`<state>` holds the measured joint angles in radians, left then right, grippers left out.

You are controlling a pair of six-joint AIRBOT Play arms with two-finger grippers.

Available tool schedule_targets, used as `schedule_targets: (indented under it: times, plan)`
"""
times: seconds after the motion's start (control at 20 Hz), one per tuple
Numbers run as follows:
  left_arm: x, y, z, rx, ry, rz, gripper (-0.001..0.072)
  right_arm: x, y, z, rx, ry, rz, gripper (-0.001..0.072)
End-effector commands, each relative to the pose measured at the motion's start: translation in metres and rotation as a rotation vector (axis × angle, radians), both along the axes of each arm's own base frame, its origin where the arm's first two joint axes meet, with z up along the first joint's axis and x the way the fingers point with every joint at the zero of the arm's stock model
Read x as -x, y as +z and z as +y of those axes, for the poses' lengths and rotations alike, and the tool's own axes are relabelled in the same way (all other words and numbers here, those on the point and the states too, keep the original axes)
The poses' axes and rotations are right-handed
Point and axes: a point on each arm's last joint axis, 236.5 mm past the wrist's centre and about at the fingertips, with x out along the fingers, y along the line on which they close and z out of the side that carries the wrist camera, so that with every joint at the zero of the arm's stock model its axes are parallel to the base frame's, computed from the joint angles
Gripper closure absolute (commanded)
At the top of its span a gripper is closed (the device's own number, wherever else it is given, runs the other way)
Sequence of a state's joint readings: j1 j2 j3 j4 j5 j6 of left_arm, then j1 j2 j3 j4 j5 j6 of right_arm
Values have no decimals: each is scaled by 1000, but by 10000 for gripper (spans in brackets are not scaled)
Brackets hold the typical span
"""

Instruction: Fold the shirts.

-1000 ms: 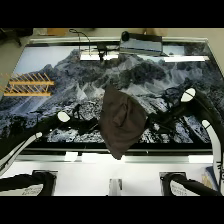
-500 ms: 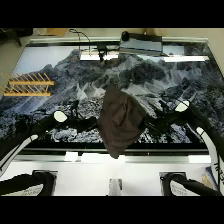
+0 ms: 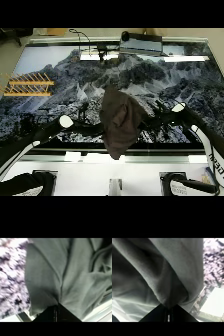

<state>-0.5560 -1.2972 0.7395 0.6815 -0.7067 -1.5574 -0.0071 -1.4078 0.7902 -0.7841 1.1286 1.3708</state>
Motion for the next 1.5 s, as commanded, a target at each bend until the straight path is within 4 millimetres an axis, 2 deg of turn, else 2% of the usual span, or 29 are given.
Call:
schedule_targets:
  times: [0.0, 0.1, 0.2, 0.3, 0.4, 0.45, 0.5, 0.55, 0.6, 0.65, 0.7, 0.75, 0.8, 0.9, 1.0, 1.1, 1.2, 1.3, 1.45]
  plan:
    - [-13, 26, 1, 7, -10, -112, 671, 6, 20, 10, -61, 117, -53, 679]
    - [-40, 70, 18, -21, -46, -299, 671, -16, 67, 11, -57, 194, -252, 680]
    - [-70, 139, 48, -61, -45, -513, 671, -50, 136, 4, 8, 199, -511, 680]
    - [-94, 223, 94, -101, 33, -709, 670, -80, 241, -8, 100, 153, -848, 680]
    - [-104, 321, 146, -85, 216, -898, 670, -84, 354, -28, 210, 56, -1175, 679]
    - [-99, 368, 171, -61, 317, -976, 670, -77, 402, -40, 259, -9, -1299, 679]
    - [-86, 416, 192, -28, 411, -1059, 670, -62, 444, -50, 286, -85, -1393, 679]
    - [-66, 461, 203, 16, 464, -1153, 670, -44, 474, -54, 275, -142, -1446, 679]
    - [-44, 501, 199, 86, 475, -1248, 670, -25, 496, -52, 235, -179, -1485, 679]
    - [-17, 538, 186, 173, 436, -1355, 670, -9, 510, -46, 186, -188, -1510, 679]
    - [6, 563, 173, 231, 381, -1441, 670, 5, 520, -41, 146, -191, -1534, 679]
    - [24, 582, 167, 265, 354, -1507, 670, 14, 527, -40, 138, -196, -1558, 679]
    - [33, 595, 166, 296, 360, -1545, 670, 20, 535, -44, 150, -213, -1592, 679]
    - [39, 612, 174, 312, 398, -1605, 670, 25, 554, -58, 202, -271, -1672, 679]
    - [28, 600, 174, 238, 383, -1596, 670, 20, 561, -68, 230, -315, -1698, 679]
    - [11, 574, 167, 164, 332, -1523, 670, 6, 545, -65, 235, -287, -1640, 679]
    - [-12, 541, 160, 100, 294, -1410, 670, -22, 500, -57, 250, -202, -1490, 678]
    - [-36, 500, 154, 3, 233, -1299, 670, -54, 432, -49, 265, -85, -1271, 678]
    - [-66, 427, 148, -101, 159, -1118, 669, -98, 316, -38, 241, 61, -913, 678]
